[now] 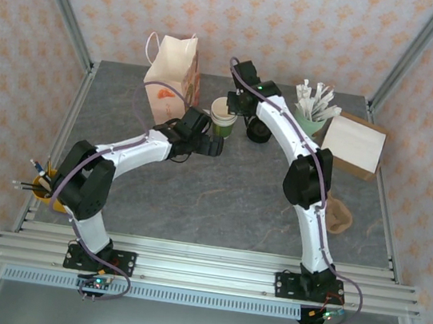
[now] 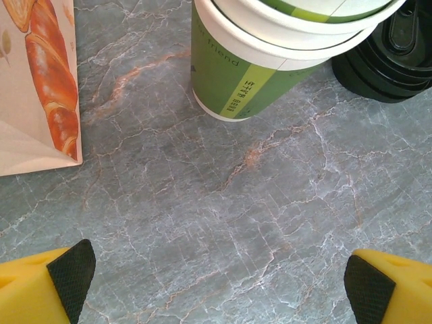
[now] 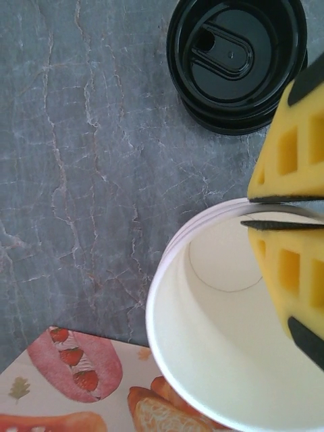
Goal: Pack the takeout coffee
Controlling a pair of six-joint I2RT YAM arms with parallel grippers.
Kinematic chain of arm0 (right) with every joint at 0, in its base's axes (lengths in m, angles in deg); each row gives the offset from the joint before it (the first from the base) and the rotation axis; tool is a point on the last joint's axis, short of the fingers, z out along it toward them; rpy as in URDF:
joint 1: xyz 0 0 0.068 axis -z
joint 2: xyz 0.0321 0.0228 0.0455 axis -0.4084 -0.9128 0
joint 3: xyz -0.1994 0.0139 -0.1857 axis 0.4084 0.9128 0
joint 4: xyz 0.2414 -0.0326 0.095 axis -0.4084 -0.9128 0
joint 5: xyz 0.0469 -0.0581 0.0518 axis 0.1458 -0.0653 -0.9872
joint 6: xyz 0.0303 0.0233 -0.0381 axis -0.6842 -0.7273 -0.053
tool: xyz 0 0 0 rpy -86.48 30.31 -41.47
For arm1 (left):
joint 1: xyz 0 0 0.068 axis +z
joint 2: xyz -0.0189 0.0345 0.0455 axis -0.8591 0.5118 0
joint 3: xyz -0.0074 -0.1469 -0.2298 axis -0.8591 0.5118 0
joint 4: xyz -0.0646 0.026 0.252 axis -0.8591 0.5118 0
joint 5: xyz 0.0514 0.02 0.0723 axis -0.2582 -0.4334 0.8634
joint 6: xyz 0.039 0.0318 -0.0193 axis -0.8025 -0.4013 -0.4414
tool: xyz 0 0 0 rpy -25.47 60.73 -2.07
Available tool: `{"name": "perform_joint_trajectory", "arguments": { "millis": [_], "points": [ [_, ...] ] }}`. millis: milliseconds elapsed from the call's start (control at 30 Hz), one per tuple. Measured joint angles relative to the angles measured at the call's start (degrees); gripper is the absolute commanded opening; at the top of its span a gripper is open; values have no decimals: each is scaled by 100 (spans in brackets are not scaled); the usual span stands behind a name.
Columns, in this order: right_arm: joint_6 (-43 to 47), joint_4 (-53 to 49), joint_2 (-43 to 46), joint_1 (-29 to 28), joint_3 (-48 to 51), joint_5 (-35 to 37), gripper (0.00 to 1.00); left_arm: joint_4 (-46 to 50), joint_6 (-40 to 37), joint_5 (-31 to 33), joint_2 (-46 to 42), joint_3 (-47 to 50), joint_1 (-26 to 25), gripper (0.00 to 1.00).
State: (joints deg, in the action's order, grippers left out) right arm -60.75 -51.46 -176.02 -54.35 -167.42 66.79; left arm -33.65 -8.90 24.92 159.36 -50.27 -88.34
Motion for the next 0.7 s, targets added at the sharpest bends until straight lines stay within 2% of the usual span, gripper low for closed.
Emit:
{"name": "perform_joint_trajectory", "arguments": {
  "millis": [167,200,300,400,700],
  "points": [
    [17,-15,0,0,-33,20,10,-35,-22,-4,7,0,0,100],
    [15,-26,0,0,-33,22,11,-44,-28,-4,7,0,0,100],
    [11,-44,0,0,-33,24,21,-48,-50,-13,7,0,0,100],
    [17,-61,-22,0,-35,26,22,-50,-48,-24,11,0,0,100],
    [-4,-66,-96,0,-74,26,6,-50,-48,-42,26,0,0,100]
  ]
}}
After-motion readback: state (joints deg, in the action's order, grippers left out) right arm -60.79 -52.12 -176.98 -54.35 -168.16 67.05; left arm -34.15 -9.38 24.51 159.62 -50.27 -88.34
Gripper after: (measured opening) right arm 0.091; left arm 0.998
